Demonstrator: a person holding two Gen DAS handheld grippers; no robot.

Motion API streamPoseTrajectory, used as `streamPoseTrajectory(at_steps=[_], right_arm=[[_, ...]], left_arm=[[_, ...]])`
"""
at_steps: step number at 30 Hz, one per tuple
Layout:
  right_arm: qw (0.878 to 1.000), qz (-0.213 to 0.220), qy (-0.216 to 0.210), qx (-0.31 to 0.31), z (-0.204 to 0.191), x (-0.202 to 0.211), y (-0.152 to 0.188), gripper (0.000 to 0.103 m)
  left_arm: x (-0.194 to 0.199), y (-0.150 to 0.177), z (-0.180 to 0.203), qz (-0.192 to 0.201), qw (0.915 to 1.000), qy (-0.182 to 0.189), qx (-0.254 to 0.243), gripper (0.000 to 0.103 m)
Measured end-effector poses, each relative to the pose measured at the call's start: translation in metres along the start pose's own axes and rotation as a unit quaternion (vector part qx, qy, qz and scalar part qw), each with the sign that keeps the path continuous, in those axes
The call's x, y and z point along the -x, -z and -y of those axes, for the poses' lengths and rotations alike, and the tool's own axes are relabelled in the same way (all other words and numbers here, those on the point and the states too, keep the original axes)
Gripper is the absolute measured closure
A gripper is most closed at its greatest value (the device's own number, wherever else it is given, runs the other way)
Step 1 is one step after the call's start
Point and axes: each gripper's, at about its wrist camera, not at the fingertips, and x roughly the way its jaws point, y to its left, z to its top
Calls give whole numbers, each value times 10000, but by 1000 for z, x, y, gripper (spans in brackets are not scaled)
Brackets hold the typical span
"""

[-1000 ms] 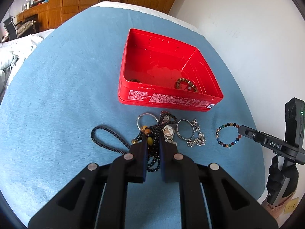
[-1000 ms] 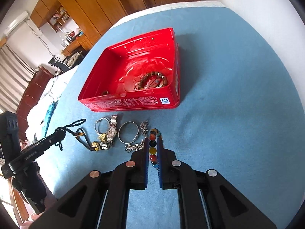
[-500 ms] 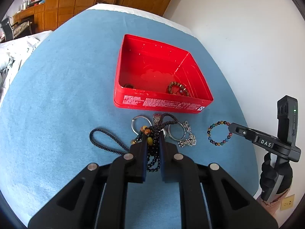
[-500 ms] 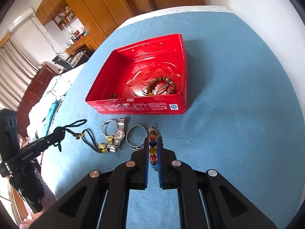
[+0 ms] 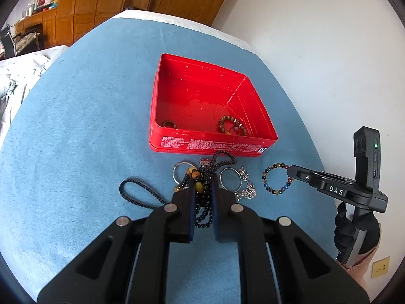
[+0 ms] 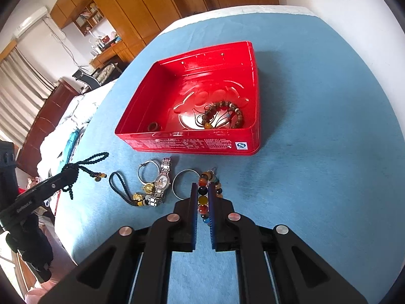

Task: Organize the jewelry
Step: 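Carry the necklace and bracelet into the red tin and open both tools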

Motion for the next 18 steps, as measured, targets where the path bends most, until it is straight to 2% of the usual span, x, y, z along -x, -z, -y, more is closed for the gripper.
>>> streamPoseTrajectory(at_steps=[9,18], right_arm=[[9999,-92,-40,-16,1,-8,1,96],[9995,206,-207,119,-17,10,-24,96]], left_arm=[[-13,2,-6,-180,9998,16,53,94],[-13,-21,9,5,9999,-134,-75,94]])
